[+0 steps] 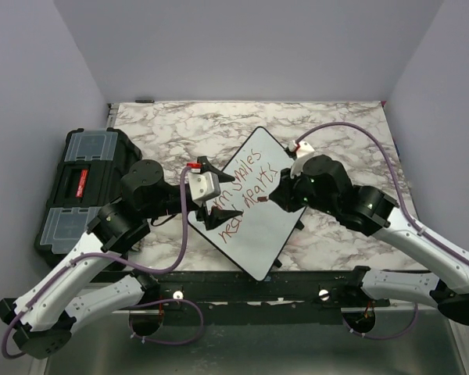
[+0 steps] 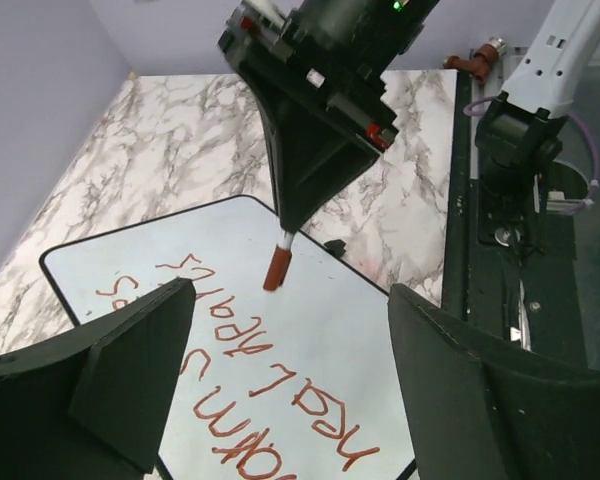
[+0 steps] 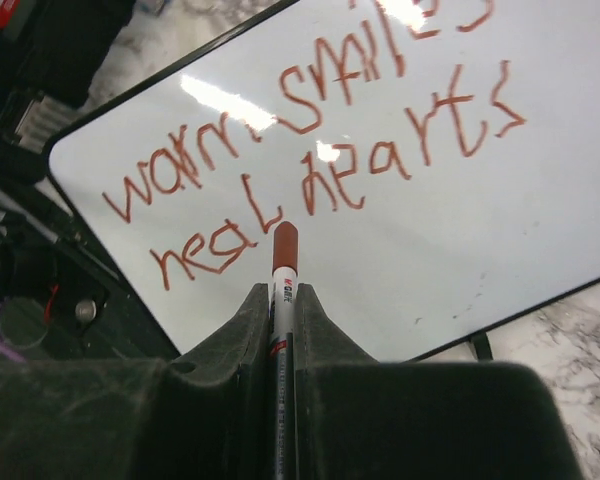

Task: Write a sentence on the whiteboard
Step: Put down the whiteboard marker at the center of the board.

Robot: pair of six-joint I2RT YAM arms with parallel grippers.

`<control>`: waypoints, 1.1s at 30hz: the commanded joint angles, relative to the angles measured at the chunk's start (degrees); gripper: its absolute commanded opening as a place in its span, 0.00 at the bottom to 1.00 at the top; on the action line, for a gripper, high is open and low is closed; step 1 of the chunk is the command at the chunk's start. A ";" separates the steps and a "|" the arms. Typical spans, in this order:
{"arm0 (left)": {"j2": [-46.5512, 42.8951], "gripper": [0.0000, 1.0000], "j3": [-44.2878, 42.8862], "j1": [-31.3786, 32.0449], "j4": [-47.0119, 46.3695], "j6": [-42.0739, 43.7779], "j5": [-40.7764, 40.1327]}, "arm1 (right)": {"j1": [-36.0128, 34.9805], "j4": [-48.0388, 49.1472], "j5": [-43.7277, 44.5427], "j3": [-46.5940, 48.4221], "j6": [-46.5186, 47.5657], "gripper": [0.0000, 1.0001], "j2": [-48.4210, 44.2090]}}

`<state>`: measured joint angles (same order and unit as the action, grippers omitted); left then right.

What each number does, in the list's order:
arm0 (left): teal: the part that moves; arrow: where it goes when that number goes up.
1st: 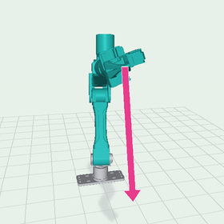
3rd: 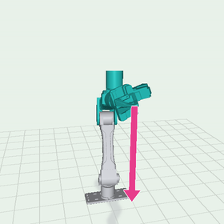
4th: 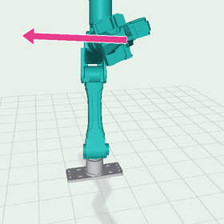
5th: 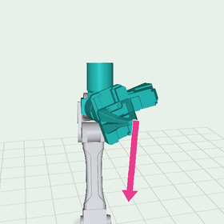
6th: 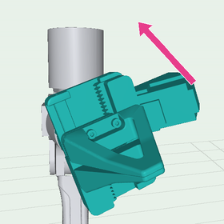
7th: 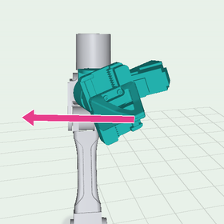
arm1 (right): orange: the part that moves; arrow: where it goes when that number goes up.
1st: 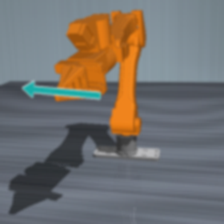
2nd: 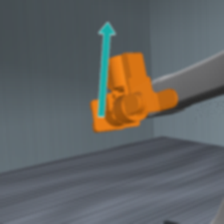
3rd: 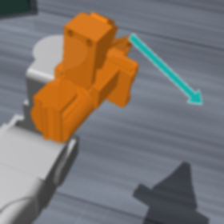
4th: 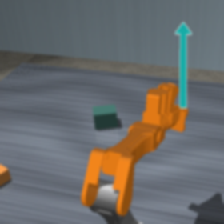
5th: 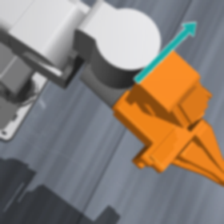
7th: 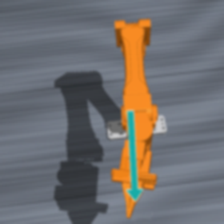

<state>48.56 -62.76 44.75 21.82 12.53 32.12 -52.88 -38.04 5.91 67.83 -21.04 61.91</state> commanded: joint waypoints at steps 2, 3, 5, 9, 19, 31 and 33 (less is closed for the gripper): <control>-3.89 0.90 3.35 0.26 -2.30 -4.57 -9.07 | -0.21 0.43 18.70 -1.94 -5.96 0.01 -3.64; -4.35 0.95 3.73 0.28 -2.31 -5.39 -10.90 | -0.16 0.78 20.85 -2.48 -6.56 0.01 -4.00; -4.88 0.98 4.21 0.25 -1.69 -7.19 -15.37 | 0.02 1.57 24.20 -3.42 -7.84 0.01 -4.47; -4.23 0.98 3.55 0.26 1.33 -12.10 -24.43 | 2.73 5.06 26.23 -5.36 -8.07 0.01 -5.04; -3.46 0.98 0.67 0.25 10.50 -21.46 -39.73 | 28.16 16.50 9.54 -13.09 -11.50 0.01 -4.54; -8.51 0.98 4.53 -0.28 15.43 -24.73 -43.92 | 50.00 29.96 -7.22 -25.00 -21.81 0.01 -1.12; -9.71 0.99 5.88 -0.28 16.08 -24.92 -44.41 | 50.16 31.52 -5.18 -26.71 -22.49 0.01 -0.46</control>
<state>41.93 -59.53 44.73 35.92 -10.92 -8.73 -3.73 -12.88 3.55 43.90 -39.83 60.49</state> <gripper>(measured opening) 0.984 0.125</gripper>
